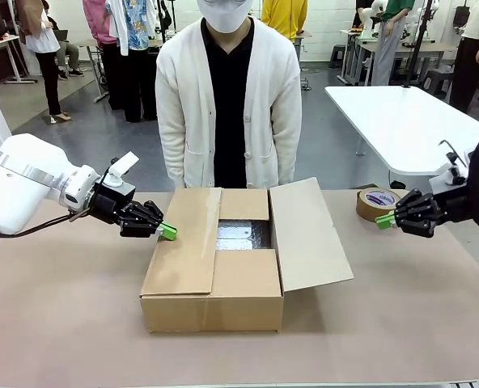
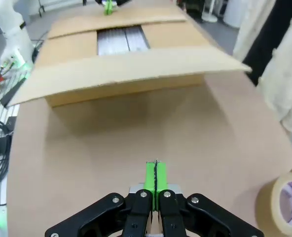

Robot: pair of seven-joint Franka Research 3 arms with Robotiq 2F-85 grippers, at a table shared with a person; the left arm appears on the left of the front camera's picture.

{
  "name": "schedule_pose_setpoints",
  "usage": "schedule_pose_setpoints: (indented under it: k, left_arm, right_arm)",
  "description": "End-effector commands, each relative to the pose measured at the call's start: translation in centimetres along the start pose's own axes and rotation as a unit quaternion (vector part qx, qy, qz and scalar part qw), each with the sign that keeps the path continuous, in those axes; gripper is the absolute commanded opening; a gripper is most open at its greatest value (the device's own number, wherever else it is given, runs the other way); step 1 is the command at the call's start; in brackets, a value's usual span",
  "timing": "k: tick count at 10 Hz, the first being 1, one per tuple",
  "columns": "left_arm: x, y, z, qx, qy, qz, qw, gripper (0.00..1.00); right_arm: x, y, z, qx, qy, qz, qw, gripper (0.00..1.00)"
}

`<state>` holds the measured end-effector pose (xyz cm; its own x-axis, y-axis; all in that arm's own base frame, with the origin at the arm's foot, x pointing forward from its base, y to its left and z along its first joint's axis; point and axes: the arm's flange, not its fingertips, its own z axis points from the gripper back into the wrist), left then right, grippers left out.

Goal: Wrap the clocks to prevent damage.
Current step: Push the left (or right) flap of the Package Box to close it.

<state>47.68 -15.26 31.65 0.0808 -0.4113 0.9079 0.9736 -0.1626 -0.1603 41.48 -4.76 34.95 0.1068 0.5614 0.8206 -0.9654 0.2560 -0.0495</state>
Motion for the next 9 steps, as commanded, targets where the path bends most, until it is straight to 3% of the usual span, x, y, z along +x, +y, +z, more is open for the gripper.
schedule_pose_setpoints:
  k: [1,2,8,9]
  left_arm:
    - [-0.3,0.0,-0.2,0.002,0.004,0.003,1.000,0.00]
    - [-0.3,0.0,-0.2,0.002,0.004,0.003,1.000,0.00]
    - [-0.3,0.0,-0.2,0.002,0.004,0.003,1.000,0.00]
    - [-0.3,0.0,-0.2,0.002,0.004,0.003,1.000,0.00]
  right_arm:
    - [2.6,-0.6,0.4,0.010,-0.002,-0.005,1.000,0.01]
    - [0.0,0.0,0.0,0.000,0.000,0.000,1.000,0.01]
    - [0.2,-0.4,0.2,-0.002,0.004,-0.006,1.000,0.01]
    - [0.2,-0.7,-1.2,0.009,-0.009,0.001,1.000,0.01]
